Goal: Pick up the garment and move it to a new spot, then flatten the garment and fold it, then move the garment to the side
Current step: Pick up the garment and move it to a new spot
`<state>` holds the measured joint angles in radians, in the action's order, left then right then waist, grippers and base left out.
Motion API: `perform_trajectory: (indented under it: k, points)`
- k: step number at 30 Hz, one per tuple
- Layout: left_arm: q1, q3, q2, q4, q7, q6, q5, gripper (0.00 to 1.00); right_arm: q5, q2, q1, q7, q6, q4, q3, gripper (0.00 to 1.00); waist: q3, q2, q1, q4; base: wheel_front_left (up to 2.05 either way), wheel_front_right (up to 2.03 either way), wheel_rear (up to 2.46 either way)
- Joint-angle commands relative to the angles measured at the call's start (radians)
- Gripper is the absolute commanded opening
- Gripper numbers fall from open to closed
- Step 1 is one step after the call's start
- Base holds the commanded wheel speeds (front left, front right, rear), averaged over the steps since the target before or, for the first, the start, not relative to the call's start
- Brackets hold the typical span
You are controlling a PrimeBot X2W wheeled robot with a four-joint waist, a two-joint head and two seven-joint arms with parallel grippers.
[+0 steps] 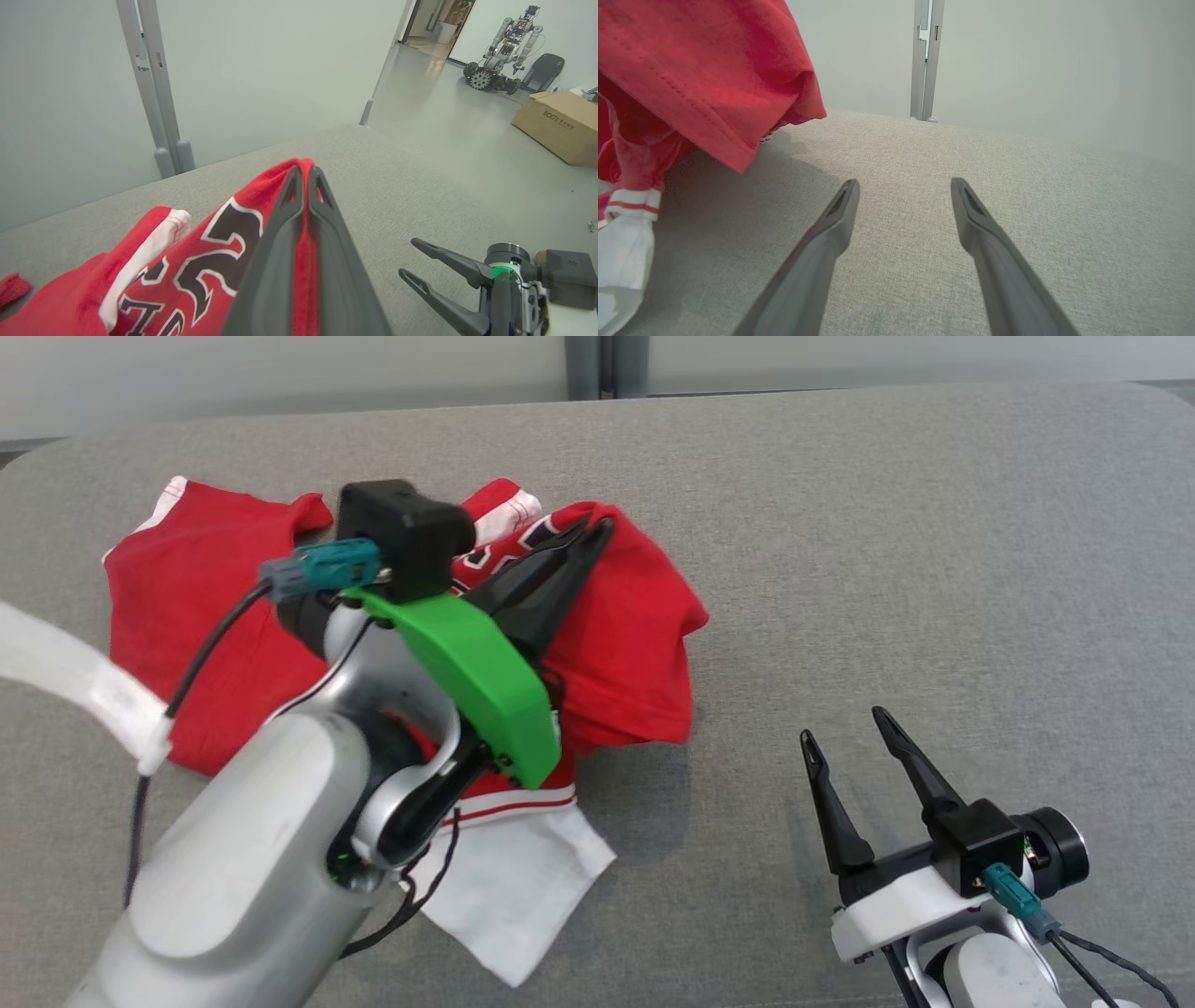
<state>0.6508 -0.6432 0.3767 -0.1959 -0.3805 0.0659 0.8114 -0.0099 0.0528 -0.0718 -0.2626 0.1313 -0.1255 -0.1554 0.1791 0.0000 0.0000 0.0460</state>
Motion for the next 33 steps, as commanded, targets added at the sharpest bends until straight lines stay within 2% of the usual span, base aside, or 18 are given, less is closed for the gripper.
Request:
perform_trajectory:
  k: [1, 3, 5, 11, 19, 23, 29, 33]
  points:
    - [0.048, -0.023, -0.044, 0.032, 0.001, -0.013, -0.015, 0.0, 0.007, 0.0, -0.018, -0.004, -0.001, 0.001, -0.004, 1.0, 0.015, 0.0, 0.0, -0.063, 0.0, 0.0, 0.0]
    - [0.092, -0.053, -0.094, 0.081, 0.005, -0.021, -0.033, 0.0, 0.009, -0.001, -0.025, -0.004, -0.001, 0.001, -0.008, 1.0, 0.023, 0.0, 0.0, -0.092, 0.0, 0.0, 0.0]
    - [0.149, -0.096, -0.168, 0.153, 0.011, -0.037, -0.048, 0.0, 0.016, -0.001, -0.037, -0.004, -0.001, -0.003, -0.013, 1.0, 0.034, 0.0, 0.0, -0.135, 0.0, 0.0, 0.0]
    - [0.249, -0.139, -0.286, 0.259, 0.038, -0.061, -0.051, 0.0, 0.052, -0.002, -0.05, -0.004, -0.001, 0.003, -0.023, 1.0, 0.067, 0.0, 0.0, -0.216, 0.0, 0.0, 0.0]
    - [0.346, -0.195, -0.321, 0.37, 0.117, -0.048, -0.063, 0.0, 0.096, -0.002, -0.066, -0.004, -0.001, 0.01, -0.039, 1.0, 0.116, 0.0, 0.0, -0.294, 0.0, 0.0, 0.0]
    - [0.326, -0.228, -0.324, 0.477, 0.18, -0.043, -0.047, 0.0, 0.115, -0.002, -0.079, -0.004, -0.001, 0.013, -0.044, 1.0, 0.138, 0.0, 0.0, -0.321, 0.0, 0.0, 0.0]
    - [0.255, -0.292, -0.305, 0.683, 0.22, -0.065, -0.066, 0.0, 0.125, -0.002, -0.078, -0.004, -0.001, 0.015, -0.04, 1.0, 0.15, 0.0, 0.0, -0.323, 0.0, 0.0, 0.0]
    - [0.213, -0.312, -0.299, 0.769, 0.251, -0.082, -0.07, 0.0, 0.116, -0.002, -0.072, -0.004, -0.001, 0.01, -0.027, 1.0, 0.141, 0.0, 0.0, -0.301, 0.0, 0.0, 0.0]
